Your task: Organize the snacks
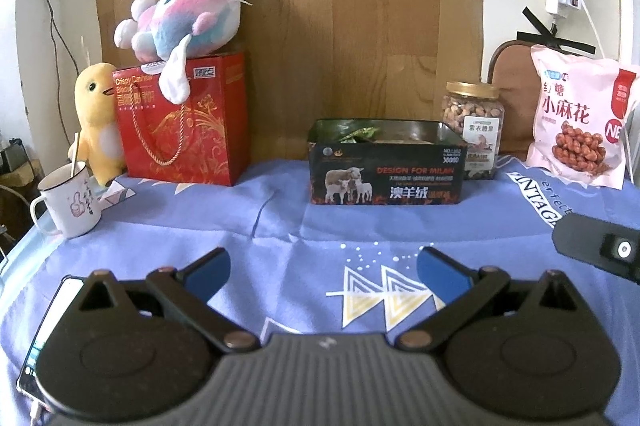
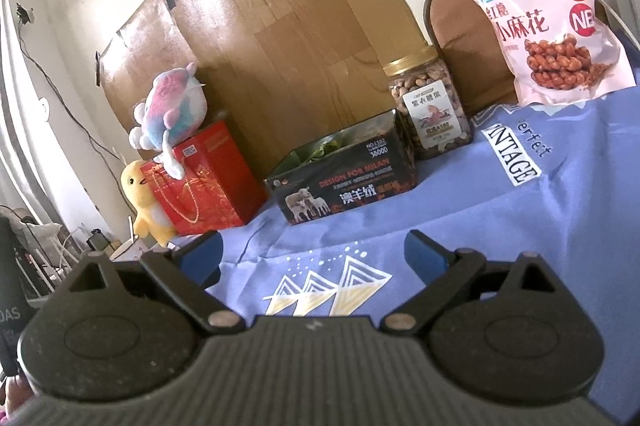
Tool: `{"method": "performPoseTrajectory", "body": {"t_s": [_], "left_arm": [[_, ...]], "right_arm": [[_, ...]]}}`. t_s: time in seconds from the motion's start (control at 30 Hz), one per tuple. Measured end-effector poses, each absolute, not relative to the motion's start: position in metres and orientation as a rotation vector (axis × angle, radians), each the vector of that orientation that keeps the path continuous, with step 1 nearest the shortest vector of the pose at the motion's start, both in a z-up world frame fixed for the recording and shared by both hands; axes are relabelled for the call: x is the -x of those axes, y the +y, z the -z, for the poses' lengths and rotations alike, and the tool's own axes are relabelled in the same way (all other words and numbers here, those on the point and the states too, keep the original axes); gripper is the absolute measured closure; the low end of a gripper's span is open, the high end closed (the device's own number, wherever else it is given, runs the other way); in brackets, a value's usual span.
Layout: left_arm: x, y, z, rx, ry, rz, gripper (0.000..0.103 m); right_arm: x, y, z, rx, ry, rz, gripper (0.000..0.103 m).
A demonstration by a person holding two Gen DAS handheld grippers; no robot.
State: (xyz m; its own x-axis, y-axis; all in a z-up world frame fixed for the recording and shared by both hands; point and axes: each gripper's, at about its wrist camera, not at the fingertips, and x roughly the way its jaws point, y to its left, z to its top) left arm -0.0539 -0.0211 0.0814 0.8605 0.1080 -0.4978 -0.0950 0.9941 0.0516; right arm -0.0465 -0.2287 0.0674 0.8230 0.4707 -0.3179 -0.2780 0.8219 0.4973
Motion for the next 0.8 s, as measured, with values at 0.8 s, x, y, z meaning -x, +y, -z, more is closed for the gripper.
{"method": "performPoseTrajectory", "body": {"t_s": [0.8], "left_arm": [[0.05, -0.027, -0.071, -0.123, 0.521, -0.172, 0.0]], "right_arm": [[0.056, -0.211, -0.065, -0.414, 0.439, -0.444, 0.004]]}}
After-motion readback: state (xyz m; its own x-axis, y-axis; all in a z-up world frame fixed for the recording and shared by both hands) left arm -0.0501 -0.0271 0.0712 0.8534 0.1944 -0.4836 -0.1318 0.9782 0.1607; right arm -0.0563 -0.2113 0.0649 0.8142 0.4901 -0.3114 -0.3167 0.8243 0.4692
